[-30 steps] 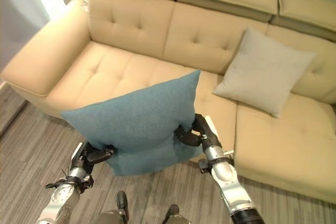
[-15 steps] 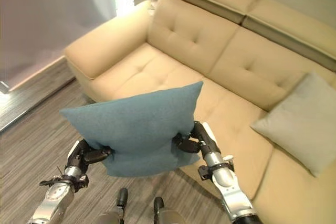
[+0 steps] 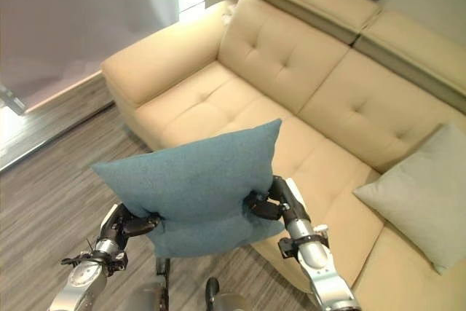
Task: Pick up all the scattered cushions and arrange them neatly on the sofa.
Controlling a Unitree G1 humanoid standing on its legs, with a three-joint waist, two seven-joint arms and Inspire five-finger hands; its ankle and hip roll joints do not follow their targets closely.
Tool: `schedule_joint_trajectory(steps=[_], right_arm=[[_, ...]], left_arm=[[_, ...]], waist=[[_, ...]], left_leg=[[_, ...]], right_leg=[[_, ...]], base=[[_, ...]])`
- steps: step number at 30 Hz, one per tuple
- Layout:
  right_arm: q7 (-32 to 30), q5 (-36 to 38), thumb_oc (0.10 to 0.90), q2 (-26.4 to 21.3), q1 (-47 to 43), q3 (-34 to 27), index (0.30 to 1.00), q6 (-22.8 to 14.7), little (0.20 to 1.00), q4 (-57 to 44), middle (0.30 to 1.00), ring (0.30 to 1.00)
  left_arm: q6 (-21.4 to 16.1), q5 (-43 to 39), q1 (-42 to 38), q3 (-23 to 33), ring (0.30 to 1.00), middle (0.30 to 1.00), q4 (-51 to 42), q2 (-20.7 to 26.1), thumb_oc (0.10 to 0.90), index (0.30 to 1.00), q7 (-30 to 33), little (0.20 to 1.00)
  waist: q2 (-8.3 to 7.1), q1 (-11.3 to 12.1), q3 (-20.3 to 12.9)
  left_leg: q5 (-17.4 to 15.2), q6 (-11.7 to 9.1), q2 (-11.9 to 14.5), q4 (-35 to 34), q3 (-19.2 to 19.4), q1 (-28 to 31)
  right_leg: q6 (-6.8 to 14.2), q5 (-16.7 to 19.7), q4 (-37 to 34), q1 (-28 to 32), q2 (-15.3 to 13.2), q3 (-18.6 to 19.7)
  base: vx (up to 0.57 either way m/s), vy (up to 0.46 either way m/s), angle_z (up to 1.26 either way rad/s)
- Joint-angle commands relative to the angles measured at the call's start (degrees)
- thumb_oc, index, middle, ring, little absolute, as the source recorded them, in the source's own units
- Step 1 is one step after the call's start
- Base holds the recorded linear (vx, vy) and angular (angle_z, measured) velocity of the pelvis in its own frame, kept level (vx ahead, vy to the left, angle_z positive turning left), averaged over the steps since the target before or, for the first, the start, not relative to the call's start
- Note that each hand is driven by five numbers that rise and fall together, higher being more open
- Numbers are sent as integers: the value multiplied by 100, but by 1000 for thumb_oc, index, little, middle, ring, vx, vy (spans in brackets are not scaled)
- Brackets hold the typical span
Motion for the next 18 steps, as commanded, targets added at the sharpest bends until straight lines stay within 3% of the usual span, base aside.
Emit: schedule_joint_trajectory(steps=[1,3,7,8,12,14,18], right_arm=[[79,197,400,185,-560,17,300,-804,300,-904,300,300],[97,160,400,249,-674,69,300,-785,300,-888,300,300],[114,152,400,314,-775,108,300,-787,300,-889,300,300],[125,148,400,383,-785,134,300,-779,300,-893,300,300],[158,172,400,418,-788,163,300,-759,300,-878,300,300],[186,203,400,397,-835,224,300,-758,300,-831,300,300],[184,191,400,404,-870,258,300,-762,300,-766,300,300]], left_arm=[[-685,132,-590,-54,300,300,-915,-50,400,300,-399,300],[-684,88,-632,-2,300,300,-879,-19,400,300,-343,300],[-713,51,-687,43,300,300,-885,42,400,300,-313,300],[-705,67,-698,29,300,300,-823,38,400,300,-310,300],[-694,39,-656,15,300,300,-774,-20,400,300,-341,300],[-675,53,-637,20,300,300,-779,-46,400,300,-360,300],[-686,53,-658,60,300,300,-749,-94,400,300,-351,300]], waist=[[-175,-102,-480],[-133,-94,-452],[-73,-120,-378],[-44,-157,-350],[-20,-232,-334],[-73,-257,-309],[-122,-286,-222]], left_leg=[[-951,-211,-101,479,71,-110],[-1073,-59,-126,444,267,33],[-1139,25,-57,367,484,184],[-1202,31,-30,326,612,339],[-1345,12,-30,194,695,636],[-1489,29,-117,137,747,854],[-1569,9,-167,104,763,1025]], right_leg=[[376,243,-758,455,-99,-101],[553,309,-235,232,-190,-61],[789,560,605,-181,-277,-174],[836,669,765,-384,-368,-426],[727,650,353,-649,-419,-844],[681,862,-345,-920,-428,-1267],[760,1065,-784,-1109,-445,-1620]], base=[[138,183,-57],[116,185,-21],[89,126,-46],[139,100,-22],[172,59,-23],[250,18,-23],[195,-26,-31]])
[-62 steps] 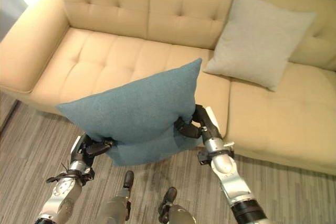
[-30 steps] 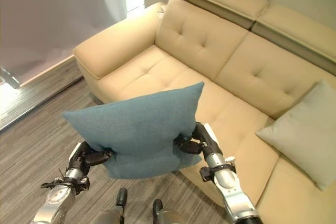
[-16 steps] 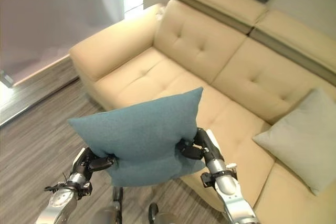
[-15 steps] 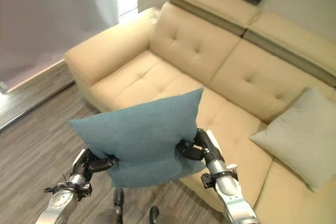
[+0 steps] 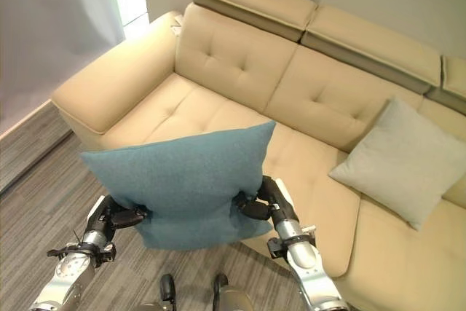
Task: Pick up all the scattered cushions and arrange them neatly on the sofa.
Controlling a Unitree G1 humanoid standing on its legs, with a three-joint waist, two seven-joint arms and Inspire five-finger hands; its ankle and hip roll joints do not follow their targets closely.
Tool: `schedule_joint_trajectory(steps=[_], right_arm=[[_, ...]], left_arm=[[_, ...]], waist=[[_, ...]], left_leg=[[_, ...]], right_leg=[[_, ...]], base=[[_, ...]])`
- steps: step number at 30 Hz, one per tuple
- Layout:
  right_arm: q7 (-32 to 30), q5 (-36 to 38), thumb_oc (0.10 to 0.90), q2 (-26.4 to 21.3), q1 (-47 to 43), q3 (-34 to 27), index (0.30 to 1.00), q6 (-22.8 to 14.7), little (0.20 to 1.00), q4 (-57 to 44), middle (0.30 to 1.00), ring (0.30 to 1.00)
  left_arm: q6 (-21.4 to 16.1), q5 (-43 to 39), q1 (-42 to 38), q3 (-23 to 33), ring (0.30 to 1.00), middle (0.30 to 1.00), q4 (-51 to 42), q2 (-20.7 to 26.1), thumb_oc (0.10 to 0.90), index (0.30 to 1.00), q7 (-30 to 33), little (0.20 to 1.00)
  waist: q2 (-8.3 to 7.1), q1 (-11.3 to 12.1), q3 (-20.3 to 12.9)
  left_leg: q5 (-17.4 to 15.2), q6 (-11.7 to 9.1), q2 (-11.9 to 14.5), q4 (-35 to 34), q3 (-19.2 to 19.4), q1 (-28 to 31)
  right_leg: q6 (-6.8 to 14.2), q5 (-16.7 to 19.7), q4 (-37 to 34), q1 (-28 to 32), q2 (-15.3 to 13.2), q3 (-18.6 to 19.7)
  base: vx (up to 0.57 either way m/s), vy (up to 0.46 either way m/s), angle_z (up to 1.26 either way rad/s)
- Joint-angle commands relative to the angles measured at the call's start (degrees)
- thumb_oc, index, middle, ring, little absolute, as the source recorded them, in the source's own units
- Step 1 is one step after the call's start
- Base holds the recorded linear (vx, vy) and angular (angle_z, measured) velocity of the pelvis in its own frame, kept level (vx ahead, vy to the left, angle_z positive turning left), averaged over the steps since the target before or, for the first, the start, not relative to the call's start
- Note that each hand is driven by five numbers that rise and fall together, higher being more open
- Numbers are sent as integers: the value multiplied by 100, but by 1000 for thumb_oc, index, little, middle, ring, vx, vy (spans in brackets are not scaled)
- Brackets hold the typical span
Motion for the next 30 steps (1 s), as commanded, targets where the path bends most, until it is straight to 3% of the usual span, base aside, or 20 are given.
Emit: schedule_joint_trajectory(steps=[1,3,6,7,8,9,11,13,14,15,16,17,18,19,21,27,28,29,30], right_arm=[[137,201,400,136,-579,67,300,-772,300,-744,300,300],[142,186,400,91,-494,12,300,-798,300,-728,300,300],[117,207,400,27,-437,-45,300,-808,300,-741,300,300],[146,256,400,-63,-338,-127,300,-807,300,-782,300,300],[137,271,400,-95,-324,-129,300,-807,300,-769,300,300],[137,272,400,-94,-325,-130,300,-808,300,-768,300,300],[130,370,400,-141,-275,-146,300,-774,300,-741,300,300],[129,401,400,-127,-250,-164,300,-765,300,-742,300,300],[111,434,400,-121,-201,-227,300,-765,300,-749,300,300],[111,434,400,-120,-201,-227,300,-765,300,-749,300,300],[92,442,400,-103,-180,-249,300,-764,300,-746,300,300],[44,454,400,-80,-196,-262,300,-766,300,-721,300,300],[44,454,400,-80,-196,-262,300,-766,300,-721,300,300],[-16,434,400,-67,-222,-278,300,-760,300,-678,300,300],[-13,371,400,-50,-200,-322,300,-764,300,-712,300,300],[7,304,400,30,-214,-316,300,-711,300,-737,300,300],[50,264,400,109,-327,-219,300,-684,300,-738,300,300],[49,263,400,112,-331,-218,300,-683,300,-737,300,300],[59,247,400,192,-463,-128,300,-676,300,-722,300,300]], left_arm=[[-697,73,-370,-242,300,300,-954,-249,400,300,-460,300],[-705,114,-402,-306,300,300,-897,-354,400,300,-460,300],[-709,141,-394,-358,300,300,-905,-358,400,300,-511,300],[-696,119,-368,-380,300,300,-961,-396,400,300,-559,300],[-689,123,-378,-399,300,300,-954,-397,400,300,-554,300],[-689,124,-380,-400,300,300,-954,-396,400,300,-554,300],[-670,87,-439,-447,300,300,-908,-450,400,300,-542,300],[-665,73,-448,-455,300,300,-910,-460,400,300,-549,300],[-641,107,-452,-458,300,300,-903,-467,400,300,-570,300],[-641,107,-451,-459,300,300,-903,-467,400,300,-570,300],[-633,123,-442,-456,300,300,-920,-452,400,300,-567,300],[-629,116,-457,-448,300,300,-947,-436,400,300,-525,300],[-629,116,-456,-448,300,300,-947,-435,400,300,-525,300],[-641,78,-474,-444,300,300,-979,-417,400,300,-483,300],[-635,34,-451,-436,300,300,-1010,-418,400,300,-538,300],[-604,71,-370,-440,300,300,-1059,-325,400,300,-578,300],[-604,59,-423,-381,300,300,-1073,-238,400,300,-553,300],[-605,58,-426,-379,300,300,-1071,-236,400,300,-554,300],[-612,50,-487,-348,300,300,-1052,-177,400,300,-501,300]], waist=[[-245,-136,-317],[-233,-177,-355],[-213,-223,-481],[-161,-267,-525],[-205,-274,-516],[-199,-283,-522],[-257,-229,-439],[-275,-219,-430],[-292,-188,-420],[-295,-187,-419],[-288,-163,-423],[-247,-92,-397],[-249,-96,-402],[-231,-7,-351],[-173,-15,-371],[-191,16,-441],[-212,44,-443],[-218,55,-440],[-235,65,-381]], left_leg=[[-1245,-444,-197,607,-162,479],[-1387,-489,-207,707,-206,582],[-1525,-579,-185,853,-207,602],[-1511,-792,11,1564,-168,502],[-1379,-870,53,1981,-141,337],[-1401,-877,67,2040,-153,294],[-1164,-935,292,2783,-86,-235],[-1209,-897,342,2812,-62,-378],[-1374,-818,478,2363,12,-434],[-1370,-817,474,2354,14,-426],[-1246,-836,512,2031,-19,-493],[-775,-944,574,1453,-211,-695],[-768,-943,570,1444,-213,-697],[-468,-1035,618,1301,-401,-973],[-481,-1030,633,1050,-379,-818],[-583,-884,462,1043,-369,-639],[-760,-713,341,1053,-199,-499],[-764,-708,338,1054,-185,-496],[-857,-598,301,1089,-70,-437]], right_leg=[[66,481,-1024,494,191,-245],[-4,527,-958,608,282,-18],[-57,519,-1092,749,258,-147],[-175,413,-1105,962,340,-170],[-229,397,-1133,1032,301,-176],[-236,400,-1136,1023,308,-187],[-388,231,-1222,1284,301,-161],[-384,205,-1246,1327,281,-169],[-319,146,-1336,1464,245,-169],[-318,147,-1337,1467,242,-168],[-293,129,-1366,1511,223,-141],[-276,66,-1406,1583,241,-78],[-276,66,-1406,1578,238,-80],[-276,-28,-1412,1693,252,-12],[-238,-110,-1343,1765,237,2],[-172,-187,-1087,1877,66,182],[-21,-125,-718,1784,-123,260],[-16,-132,-701,1772,-129,276],[106,52,-247,1534,-237,327]], base=[[229,-39,3],[220,-40,10],[233,-80,10],[193,-85,14],[189,-88,25],[62,-54,24],[140,-38,22],[138,23,12],[125,50,11],[186,86,19],[160,123,35],[160,123,26],[211,173,15],[182,155,-5],[210,198,-13],[180,211,-20],[150,255,-13],[204,388,-17],[81,202,-23]])
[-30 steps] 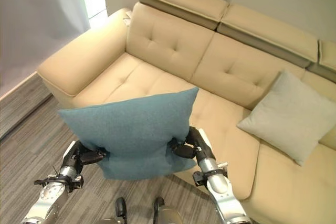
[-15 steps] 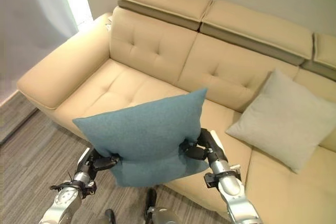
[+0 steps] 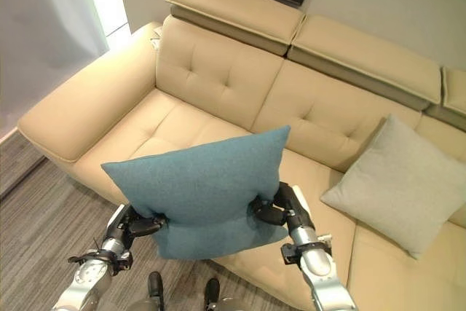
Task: Pick up all the scattered cushions and arrange them neatly on the sofa.
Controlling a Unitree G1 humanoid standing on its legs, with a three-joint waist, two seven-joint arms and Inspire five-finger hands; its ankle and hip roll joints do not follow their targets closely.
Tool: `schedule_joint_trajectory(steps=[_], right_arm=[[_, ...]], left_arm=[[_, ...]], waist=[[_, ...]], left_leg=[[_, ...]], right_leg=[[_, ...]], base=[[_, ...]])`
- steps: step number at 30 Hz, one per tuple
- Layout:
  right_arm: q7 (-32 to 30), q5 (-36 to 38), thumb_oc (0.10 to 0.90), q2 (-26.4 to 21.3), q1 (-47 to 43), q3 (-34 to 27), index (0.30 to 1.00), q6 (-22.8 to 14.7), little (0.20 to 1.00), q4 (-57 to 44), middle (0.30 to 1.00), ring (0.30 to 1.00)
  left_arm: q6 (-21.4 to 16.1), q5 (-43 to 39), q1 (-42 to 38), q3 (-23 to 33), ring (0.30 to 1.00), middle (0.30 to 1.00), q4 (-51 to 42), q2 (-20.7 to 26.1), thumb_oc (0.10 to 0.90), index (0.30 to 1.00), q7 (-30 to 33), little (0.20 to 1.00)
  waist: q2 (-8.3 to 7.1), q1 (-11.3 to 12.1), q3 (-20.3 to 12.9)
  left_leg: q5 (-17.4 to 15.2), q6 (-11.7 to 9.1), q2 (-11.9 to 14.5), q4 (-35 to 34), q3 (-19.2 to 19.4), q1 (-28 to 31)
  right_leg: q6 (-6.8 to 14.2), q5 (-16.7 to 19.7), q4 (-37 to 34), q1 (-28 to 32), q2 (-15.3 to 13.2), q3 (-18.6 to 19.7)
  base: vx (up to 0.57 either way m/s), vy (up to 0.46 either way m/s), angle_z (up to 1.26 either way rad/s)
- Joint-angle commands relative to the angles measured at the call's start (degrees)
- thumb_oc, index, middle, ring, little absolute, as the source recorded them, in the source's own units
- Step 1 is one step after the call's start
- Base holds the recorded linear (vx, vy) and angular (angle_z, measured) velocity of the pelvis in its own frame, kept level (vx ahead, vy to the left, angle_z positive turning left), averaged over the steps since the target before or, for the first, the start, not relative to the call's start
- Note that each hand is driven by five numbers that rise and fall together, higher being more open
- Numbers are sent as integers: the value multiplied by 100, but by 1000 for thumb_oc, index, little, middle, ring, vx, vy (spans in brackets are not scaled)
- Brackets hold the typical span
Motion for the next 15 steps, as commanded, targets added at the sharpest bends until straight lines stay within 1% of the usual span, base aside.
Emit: schedule_joint_trajectory(steps=[1,2,3,4,5,6,7,9,10,11,12,13,14,15], right_arm=[[200,125,400,367,-833,292,300,-729,300,-770,300,300],[199,124,400,368,-838,295,300,-729,300,-769,300,300],[213,132,400,387,-905,338,300,-722,300,-746,300,300],[254,131,400,432,-891,381,300,-717,300,-757,300,300],[254,131,400,432,-893,380,300,-716,300,-758,300,300],[322,82,400,399,-835,373,300,-685,300,-746,300,300],[322,82,400,396,-832,375,300,-684,300,-748,300,300],[319,101,400,361,-812,370,300,-689,300,-744,300,300],[322,126,400,350,-792,368,300,-692,300,-734,300,300],[326,144,400,339,-788,353,300,-692,300,-722,300,300],[338,174,400,343,-774,337,300,-698,300,-675,300,300],[356,175,400,327,-739,325,300,-700,300,-674,300,300],[356,175,400,326,-739,324,300,-700,300,-674,300,300],[340,176,400,278,-552,204,300,-743,300,-740,300,300]], left_arm=[[-670,-4,-543,6,300,300,-1040,154,400,300,-339,300],[-670,-4,-545,9,300,300,-1039,155,400,300,-339,300],[-676,-17,-531,50,300,300,-1032,179,400,300,-316,300],[-673,-15,-500,40,300,300,-1014,184,400,300,-323,300],[-673,-15,-503,41,300,300,-1013,185,400,300,-323,300],[-662,41,-438,43,300,300,-973,148,400,300,-356,300],[-663,42,-434,44,300,300,-973,145,400,300,-357,300],[-652,49,-419,41,300,300,-970,126,400,300,-377,300],[-644,64,-429,20,300,300,-972,108,400,300,-375,300],[-629,72,-455,17,300,300,-968,96,400,300,-372,300],[-643,93,-511,7,300,300,-943,49,400,300,-363,300],[-653,97,-545,-10,300,300,-920,17,400,300,-394,300],[-653,97,-545,-10,300,300,-920,16,400,300,-394,300],[-652,123,-571,-94,300,300,-915,-62,400,300,-461,300]], waist=[[-342,163,-327],[-347,174,-326],[-343,182,-306],[-329,159,-267],[-327,162,-280],[-306,68,-295],[-302,68,-293],[-317,13,-311],[-323,-32,-299],[-347,-68,-293],[-381,-121,-281],[-355,-154,-264],[-353,-153,-260],[-361,-239,-316]], left_leg=[[-1047,31,-57,687,246,-112],[-1050,35,-60,686,261,-109],[-1100,84,-53,692,336,-58],[-1193,132,-60,676,423,103],[-1171,131,-56,662,427,88],[-1195,173,-155,541,368,280],[-1201,170,-153,536,369,292],[-1288,203,-274,416,376,450],[-1354,212,-326,379,363,558],[-1436,229,-401,366,340,652],[-1529,230,-520,383,301,774],[-1620,218,-533,410,249,879],[-1622,217,-531,411,249,884],[-1747,234,-631,529,135,985]], right_leg=[[694,80,621,-24,-614,571],[698,75,638,-38,-618,589],[734,164,832,-149,-661,573],[754,196,1078,-357,-597,578],[749,217,1062,-373,-590,580],[664,103,978,-550,-292,711],[663,95,982,-544,-289,712],[585,106,669,-691,-135,580],[549,173,484,-827,-65,450],[553,278,285,-980,-25,286],[589,370,-32,-1115,3,0],[592,337,-186,-993,37,-57],[592,337,-188,-987,39,-58],[499,341,-273,-828,130,263]], base=[[80,201,-38],[66,134,-34],[121,174,-33],[118,170,-37],[204,206,-32],[127,101,-24],[202,143,-13],[171,88,-10],[229,88,-15],[326,79,-18],[329,45,-18],[240,23,-17],[279,11,6],[182,7,23]])
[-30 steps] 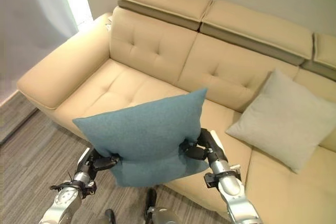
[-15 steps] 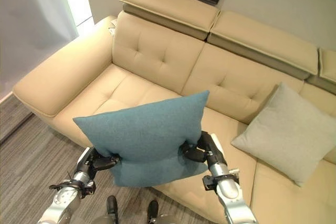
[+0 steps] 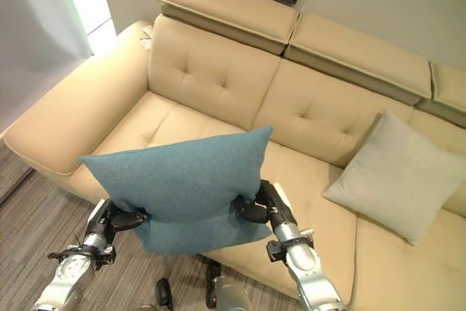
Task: Pick up all the scattered cushions and arrange them neatly on the sofa.
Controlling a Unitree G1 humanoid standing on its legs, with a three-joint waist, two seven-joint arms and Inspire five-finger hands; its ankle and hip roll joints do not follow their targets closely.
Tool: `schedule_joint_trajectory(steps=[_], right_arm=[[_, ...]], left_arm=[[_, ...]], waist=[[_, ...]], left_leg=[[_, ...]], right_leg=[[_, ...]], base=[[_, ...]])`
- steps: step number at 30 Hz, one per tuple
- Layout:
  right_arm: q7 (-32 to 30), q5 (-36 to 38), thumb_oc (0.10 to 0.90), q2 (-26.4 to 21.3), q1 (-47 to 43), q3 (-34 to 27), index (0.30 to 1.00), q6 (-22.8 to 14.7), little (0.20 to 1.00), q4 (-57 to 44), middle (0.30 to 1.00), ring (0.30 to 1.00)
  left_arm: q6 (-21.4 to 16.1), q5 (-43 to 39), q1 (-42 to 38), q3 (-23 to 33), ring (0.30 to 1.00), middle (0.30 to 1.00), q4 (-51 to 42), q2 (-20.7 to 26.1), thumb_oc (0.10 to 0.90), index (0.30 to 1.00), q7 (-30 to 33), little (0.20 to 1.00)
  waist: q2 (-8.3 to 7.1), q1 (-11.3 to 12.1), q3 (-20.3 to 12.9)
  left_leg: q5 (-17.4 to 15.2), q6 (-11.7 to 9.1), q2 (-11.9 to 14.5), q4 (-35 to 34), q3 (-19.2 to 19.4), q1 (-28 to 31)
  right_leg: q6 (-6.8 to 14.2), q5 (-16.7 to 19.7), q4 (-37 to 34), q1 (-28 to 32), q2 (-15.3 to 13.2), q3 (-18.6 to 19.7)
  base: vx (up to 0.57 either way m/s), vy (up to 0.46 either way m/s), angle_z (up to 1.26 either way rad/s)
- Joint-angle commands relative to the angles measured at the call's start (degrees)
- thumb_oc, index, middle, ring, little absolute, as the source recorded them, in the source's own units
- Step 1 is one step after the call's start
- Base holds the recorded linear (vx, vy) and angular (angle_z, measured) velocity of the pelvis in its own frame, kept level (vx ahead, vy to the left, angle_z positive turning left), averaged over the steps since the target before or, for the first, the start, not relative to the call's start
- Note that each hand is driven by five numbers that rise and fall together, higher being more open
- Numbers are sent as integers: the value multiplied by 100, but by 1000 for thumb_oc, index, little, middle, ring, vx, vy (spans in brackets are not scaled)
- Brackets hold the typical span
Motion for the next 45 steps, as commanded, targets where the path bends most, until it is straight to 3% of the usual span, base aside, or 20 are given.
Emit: schedule_joint_trajectory(steps=[1,4,5,6,7,9,11,13,14,16,17,18,22,25,29,33,34,35,37,45], right_arm=[[116,199,400,131,-454,-83,300,-801,300,-747,300,300],[119,219,400,61,-192,-251,300,-837,300,-749,300,300],[120,219,400,64,-191,-251,300,-836,300,-750,300,300],[139,236,400,34,-99,-317,300,-837,300,-790,300,300],[123,261,400,-49,-49,-352,300,-834,300,-806,300,300],[50,346,400,-87,-92,-365,300,-821,300,-780,300,300],[57,380,400,-92,-86,-364,300,-805,300,-766,300,300],[47,341,400,-103,-106,-341,300,-777,300,-702,300,300],[50,329,400,-104,-120,-327,300,-772,300,-686,300,300],[42,297,400,-103,-165,-284,300,-786,300,-642,300,300],[41,297,400,-104,-164,-283,300,-787,300,-641,300,300],[20,285,400,-103,-201,-264,300,-789,300,-555,300,300],[-13,216,400,-114,-239,-272,300,-760,300,-480,300,300],[-6,171,400,-92,-226,-272,300,-745,300,-486,300,300],[70,85,400,77,-309,-124,300,-673,300,-465,300,300],[72,48,400,174,-514,7,300,-658,300,-420,300,300],[66,63,400,220,-660,79,300,-655,300,-404,300,300],[66,63,400,221,-660,79,300,-655,300,-404,300,300],[67,2,400,291,-720,110,300,-658,300,-425,300,300],[-91,17,400,303,-723,-49,300,-688,300,-486,300,300]], left_arm=[[-663,108,-502,-384,300,300,-1027,-327,400,300,-477,300],[-665,152,-440,-495,300,300,-1020,-449,400,300,-572,300],[-664,153,-441,-495,300,300,-1020,-445,400,300,-572,300],[-664,131,-442,-487,300,300,-1035,-460,400,300,-581,300],[-654,121,-484,-520,300,300,-1013,-462,400,300,-592,300],[-639,123,-547,-522,300,300,-990,-468,400,300,-531,300],[-634,106,-559,-508,300,300,-996,-476,400,300,-516,300],[-628,97,-509,-470,300,300,-1002,-481,400,300,-521,300],[-638,93,-480,-453,300,300,-1014,-478,400,300,-517,300],[-672,71,-435,-434,300,300,-1028,-477,400,300,-491,300],[-673,71,-434,-435,300,300,-1028,-478,400,300,-490,300],[-680,41,-409,-437,300,300,-1029,-489,400,300,-489,300],[-670,-10,-393,-462,300,300,-1092,-466,400,300,-479,300],[-652,18,-363,-469,300,300,-1085,-468,400,300,-490,300],[-610,-3,-323,-370,300,300,-1102,-348,400,300,-469,300],[-630,2,-311,-237,300,300,-1115,-261,400,300,-398,300],[-666,-42,-277,-97,300,300,-1165,-207,400,300,-312,300],[-666,-42,-277,-97,300,300,-1165,-207,400,300,-312,300],[-686,-90,-235,19,300,300,-1154,-205,400,300,-283,300],[-713,5,-252,89,300,300,-1223,-269,400,300,-255,300]], waist=[[-34,-149,-384],[124,-321,-590],[106,-330,-604],[127,-381,-646],[71,-368,-575],[-25,-284,-500],[-59,-257,-483],[-98,-133,-464],[-96,-83,-459],[-61,26,-458],[-66,24,-453],[-17,109,-428],[83,193,-387],[126,208,-433],[89,234,-479],[71,351,-426],[65,466,-380],[65,467,-379],[99,511,-338],[160,421,-442]], left_leg=[[-1366,-199,-74,959,-412,221],[-1430,-481,72,1267,-423,375],[-1401,-479,53,1256,-428,355],[-1255,-648,172,1627,-422,297],[-1003,-861,383,2733,-416,-130],[-826,-841,349,3356,-551,-599],[-934,-769,388,3389,-584,-810],[-1265,-639,439,2748,-789,-910],[-1242,-641,385,2416,-973,-940],[-894,-710,284,1624,-1468,-1029],[-876,-711,278,1582,-1469,-998],[-578,-757,203,1251,-1822,-1114],[-196,-720,169,783,-1919,-1332],[-158,-672,182,630,-1850,-1108],[-244,-491,191,606,-1403,-855],[-320,-396,243,582,-1095,-733],[-372,-373,296,557,-872,-651],[-372,-373,296,556,-871,-649],[-398,-393,358,452,-703,-539],[-448,-392,190,305,-729,-484]], right_leg=[[128,17,-830,511,305,149],[-29,11,-930,804,425,204],[-31,28,-942,788,406,202],[-84,12,-996,878,455,220],[-225,-53,-1089,1112,478,261],[-340,-119,-1152,1229,474,337],[-332,-163,-1168,1260,454,370],[-243,-227,-1244,1389,398,546],[-225,-237,-1261,1409,396,621],[-202,-258,-1309,1465,423,788],[-203,-262,-1311,1477,417,787],[-224,-327,-1313,1573,477,928],[-259,-522,-1175,1755,534,1097],[-223,-588,-1051,1771,504,1183],[-35,-600,-582,1577,345,1398],[103,-526,-279,1341,268,1366],[179,-420,-203,1216,105,971],[179,-421,-202,1217,105,972],[263,-283,-331,1064,-125,395],[198,-199,-998,1337,-137,375]], base=[[254,14,19],[292,-31,24],[187,-72,35],[167,-128,36],[194,-157,37],[90,-99,14],[83,-1,-17],[148,79,-4],[123,109,-18],[98,99,-41],[119,101,-64],[139,112,-58],[142,155,-41],[137,208,-43],[115,194,-59],[26,124,-69],[12,55,-65],[24,53,-51],[73,-13,-66],[101,-11,-7]])
